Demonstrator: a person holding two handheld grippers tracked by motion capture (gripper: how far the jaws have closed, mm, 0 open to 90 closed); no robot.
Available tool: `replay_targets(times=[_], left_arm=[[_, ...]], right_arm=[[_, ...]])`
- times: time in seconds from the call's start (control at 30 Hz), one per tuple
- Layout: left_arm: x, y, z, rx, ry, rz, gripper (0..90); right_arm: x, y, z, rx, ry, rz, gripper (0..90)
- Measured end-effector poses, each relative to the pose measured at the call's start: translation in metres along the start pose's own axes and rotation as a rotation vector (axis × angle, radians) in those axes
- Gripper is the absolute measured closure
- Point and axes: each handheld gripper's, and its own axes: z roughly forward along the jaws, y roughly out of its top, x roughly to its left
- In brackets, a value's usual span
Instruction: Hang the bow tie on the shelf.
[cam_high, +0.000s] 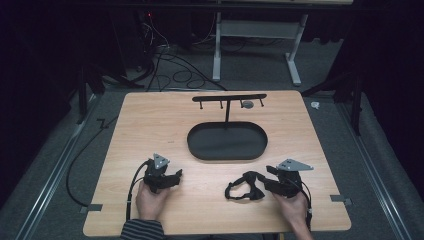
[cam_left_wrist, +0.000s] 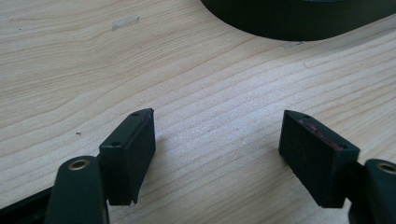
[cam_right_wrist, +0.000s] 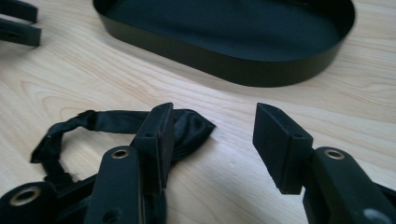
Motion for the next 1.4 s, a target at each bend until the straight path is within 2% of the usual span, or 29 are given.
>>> replay_targets(times=[0.43, 0.7, 1.4], left_arm=[[0.0, 0.0, 0.0, 0.0, 0.001, 0.001, 27.6], [0.0, 0.0, 0.0, 0.001, 0.001, 0.001, 27.6], [0.0, 0.0, 0.0, 0.0, 0.0, 0.0, 27.6]], right_arm=[[0.021, 0.009, 0.008, 0.0, 0.079, -0.061, 50.9], [0.034, 0.013, 0.019, 0.028, 0.129, -0.089, 50.9], [0.057, 0.017, 0.042, 0.084, 0.212, -0.157, 54.9]])
